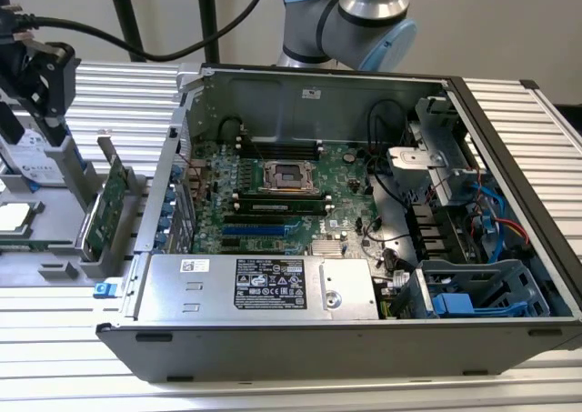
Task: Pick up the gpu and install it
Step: 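Reach for the gpu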
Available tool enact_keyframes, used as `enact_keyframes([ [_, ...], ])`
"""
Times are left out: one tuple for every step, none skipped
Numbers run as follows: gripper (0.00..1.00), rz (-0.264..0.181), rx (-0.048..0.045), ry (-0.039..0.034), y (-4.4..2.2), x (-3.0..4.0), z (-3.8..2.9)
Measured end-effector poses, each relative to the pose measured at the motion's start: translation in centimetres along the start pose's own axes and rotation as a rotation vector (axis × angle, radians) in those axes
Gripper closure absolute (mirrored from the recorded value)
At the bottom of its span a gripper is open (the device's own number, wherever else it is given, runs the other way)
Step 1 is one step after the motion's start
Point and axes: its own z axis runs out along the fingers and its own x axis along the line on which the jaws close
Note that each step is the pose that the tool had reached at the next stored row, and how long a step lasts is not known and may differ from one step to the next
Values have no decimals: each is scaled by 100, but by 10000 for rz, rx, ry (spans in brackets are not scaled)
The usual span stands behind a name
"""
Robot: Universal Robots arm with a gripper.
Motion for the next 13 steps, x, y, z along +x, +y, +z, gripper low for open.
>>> enact_keyframes([
  [0, -1, 0, 0, 0, -1, 3],
  [0, -1, 0, 0, 0, -2, 6],
  [0, -1, 0, 0, 0, -3, 9],
  [0, -1, 0, 0, 0, -4, 12],
  [0, -1, 0, 0, -1, -5, 16],
  [0, -1, 0, 0, -1, -7, 19],
  [0, -1, -1, 0, -1, -8, 23],
  [0, -1, -1, 0, -1, -10, 26],
  [0, -1, -1, -1, -1, -11, 31],
  [0, -1, -1, -1, -1, -13, 34],
  [0, -1, 0, 0, -1, -16, 37],
  [0, -1, 0, 0, -1, -17, 40],
  [0, -1, 0, -1, -1, -18, 43],
])
